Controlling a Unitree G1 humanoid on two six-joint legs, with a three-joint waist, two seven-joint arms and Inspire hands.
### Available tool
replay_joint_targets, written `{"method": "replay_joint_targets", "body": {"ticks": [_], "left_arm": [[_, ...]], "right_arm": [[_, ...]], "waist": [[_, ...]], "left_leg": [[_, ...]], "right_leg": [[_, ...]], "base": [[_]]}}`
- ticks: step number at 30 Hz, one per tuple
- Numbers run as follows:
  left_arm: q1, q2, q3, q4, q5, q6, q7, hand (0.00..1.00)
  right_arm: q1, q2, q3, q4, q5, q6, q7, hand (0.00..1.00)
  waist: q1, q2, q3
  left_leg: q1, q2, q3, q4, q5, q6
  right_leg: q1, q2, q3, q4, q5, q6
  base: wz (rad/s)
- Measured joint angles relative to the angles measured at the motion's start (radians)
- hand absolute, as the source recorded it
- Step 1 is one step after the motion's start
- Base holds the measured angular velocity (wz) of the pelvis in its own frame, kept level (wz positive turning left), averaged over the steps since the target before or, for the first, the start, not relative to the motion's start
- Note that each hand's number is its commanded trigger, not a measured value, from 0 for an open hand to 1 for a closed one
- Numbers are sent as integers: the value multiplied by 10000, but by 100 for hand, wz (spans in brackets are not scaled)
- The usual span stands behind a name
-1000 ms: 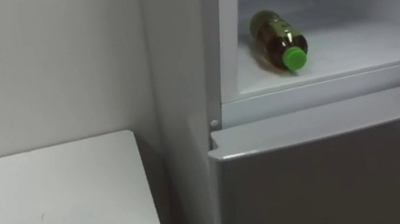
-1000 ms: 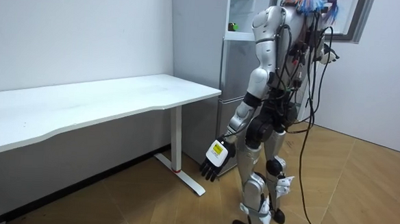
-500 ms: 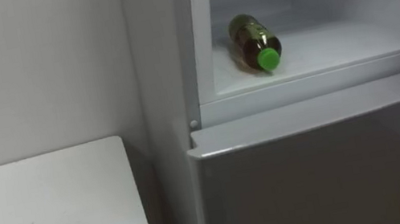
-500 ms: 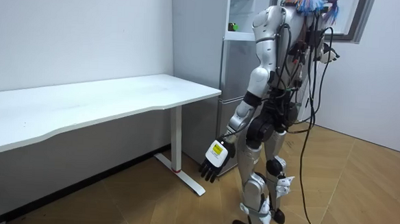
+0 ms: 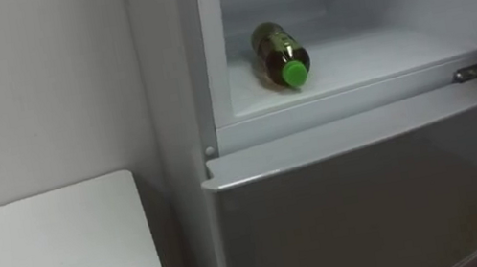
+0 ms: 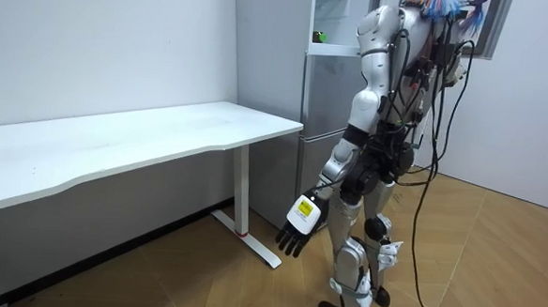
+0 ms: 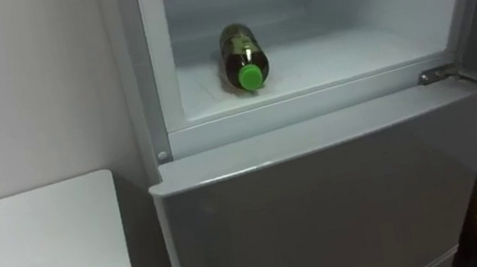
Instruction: Put the bottle in the upper fridge
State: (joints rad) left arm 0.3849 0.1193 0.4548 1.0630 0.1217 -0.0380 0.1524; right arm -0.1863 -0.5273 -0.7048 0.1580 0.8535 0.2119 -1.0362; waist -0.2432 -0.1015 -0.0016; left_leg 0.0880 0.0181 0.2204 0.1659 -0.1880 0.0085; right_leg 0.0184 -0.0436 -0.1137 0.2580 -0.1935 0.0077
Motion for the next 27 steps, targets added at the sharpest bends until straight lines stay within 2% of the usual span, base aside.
{"method": "replay_joint_targets", "body": {"ticks": [3, 5, 7, 9, 14, 20, 22, 27], "left_arm": [[6, -109, 154, 152, 8, -254, 231, 0], [17, -197, 155, 175, 6, -275, 379, 0], [33, -330, 156, 182, -83, -275, 484, 0], [-23, -367, 150, 181, -96, -281, 659, 0], [-51, -407, 138, 158, -140, -327, 959, 0], [0, -540, 138, 163, -131, -339, 1173, 0], [-30, -587, 138, 193, -131, -348, 1220, 0], [-90, -591, 104, 317, -339, -358, 1243, 0]], "right_arm": [[18, 1, 374, -238, -481, 461, 2, 0], [18, 1, 457, -268, -679, 604, 4, 0], [32, 17, 674, -912, -729, 1233, 0, 0], [32, 96, 738, -1241, -643, 1467, 3, 0], [42, 213, 737, -1509, -646, 1617, 23, 0], [602, 375, 839, -2458, -644, 1974, 105, 0], [668, 537, 854, -2656, -657, 1976, 265, 0], [1332, 582, 1138, -3328, -779, 1976, 419, 0]], "waist": [[-40, 1, 0], [-57, 1, 0], [-229, 1, 0], [-307, 2, -1], [-371, 2, -1], [-342, 9, -5], [-226, 14, -8], [43, 46, -27]], "left_leg": [[78, 18, 29, 2, -17, -23], [84, 26, 28, 8, -16, -25], [99, 22, -5, 5, -9, -34], [102, 33, -12, 5, -2, -47], [109, 86, -22, -8, 21, -115], [99, 149, -7, 36, 35, -190], [100, 198, 83, 98, 12, -227], [-54, 265, 182, 314, -30, -269]], "right_leg": [[8, 20, 52, 2, -13, -20], [6, 24, 51, 23, -15, -24], [4, 20, 49, 80, -32, -51], [-3, 28, 48, 169, -50, -77], [-54, 74, 47, 326, -113, -165], [-179, 116, 58, 472, -187, -271], [-239, 155, 139, 575, -208, -299], [-444, 205, 273, 766, -258, -358]], "base": [[-10], [0], [0], [0], [0], [-1], [-11], [-10]]}}
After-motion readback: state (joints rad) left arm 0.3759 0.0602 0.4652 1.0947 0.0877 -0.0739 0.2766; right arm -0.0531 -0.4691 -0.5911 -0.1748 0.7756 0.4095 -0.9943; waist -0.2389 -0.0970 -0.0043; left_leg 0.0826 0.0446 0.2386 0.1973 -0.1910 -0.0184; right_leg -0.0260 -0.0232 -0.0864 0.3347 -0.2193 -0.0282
